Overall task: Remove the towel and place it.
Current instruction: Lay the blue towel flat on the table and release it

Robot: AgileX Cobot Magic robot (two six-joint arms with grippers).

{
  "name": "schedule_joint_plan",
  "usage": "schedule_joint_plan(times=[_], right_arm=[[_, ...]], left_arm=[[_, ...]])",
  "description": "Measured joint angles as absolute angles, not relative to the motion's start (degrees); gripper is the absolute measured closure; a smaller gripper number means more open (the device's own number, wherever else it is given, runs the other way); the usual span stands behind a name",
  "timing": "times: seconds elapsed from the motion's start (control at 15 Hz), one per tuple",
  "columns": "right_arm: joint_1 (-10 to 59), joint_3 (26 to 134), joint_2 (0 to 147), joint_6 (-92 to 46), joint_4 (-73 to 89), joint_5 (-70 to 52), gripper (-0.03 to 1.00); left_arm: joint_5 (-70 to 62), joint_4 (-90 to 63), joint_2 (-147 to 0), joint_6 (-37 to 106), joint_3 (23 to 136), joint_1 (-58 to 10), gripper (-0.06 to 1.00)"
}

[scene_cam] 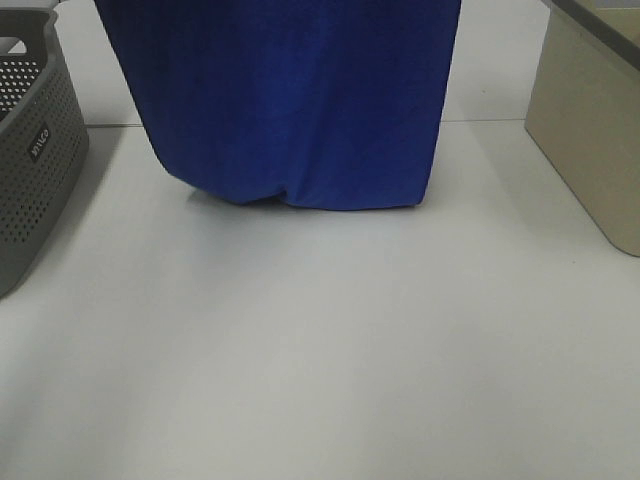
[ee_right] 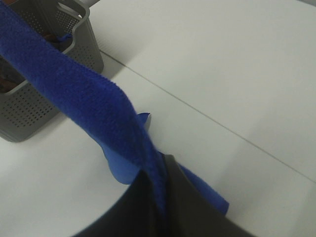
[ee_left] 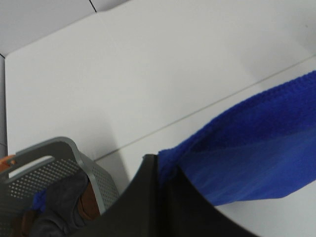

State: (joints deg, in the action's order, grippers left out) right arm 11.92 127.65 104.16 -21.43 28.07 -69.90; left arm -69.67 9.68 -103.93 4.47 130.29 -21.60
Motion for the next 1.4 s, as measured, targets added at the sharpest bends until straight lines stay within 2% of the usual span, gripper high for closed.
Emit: schedule_joint_plan(times=[0.13,0.2,0.47,1.0,1.4], right_arm=[[11.9,119.2,100.0,-20.9,29.9,-69.9,0.95],[11.9,119.2,100.0,-20.9,29.9,-69.9,0.95],[11.9,102.9,90.6,-20.7,32.3,-69.8,0.95],[12.4,89.4,75.6,-20.3,36.1,-69.8,0.95],[12.5,71.8,68.5,-18.6,37.4,-69.7,0.95]], left_arm=[[-69.8,7.2,-100.1,4.5,122.5,-21.6,0.94],[-69.8,7.2,-100.1,4.5,122.5,-21.6,0.94],[-69.7,5.6,-90.6,1.3,107.9,-21.6,0.94],[-68.5,-0.9,-70.1,-4.0,87.7,-21.8,0.94],[-67.8,-5.6,-64.6,-5.1,73.2,-22.1,0.94]])
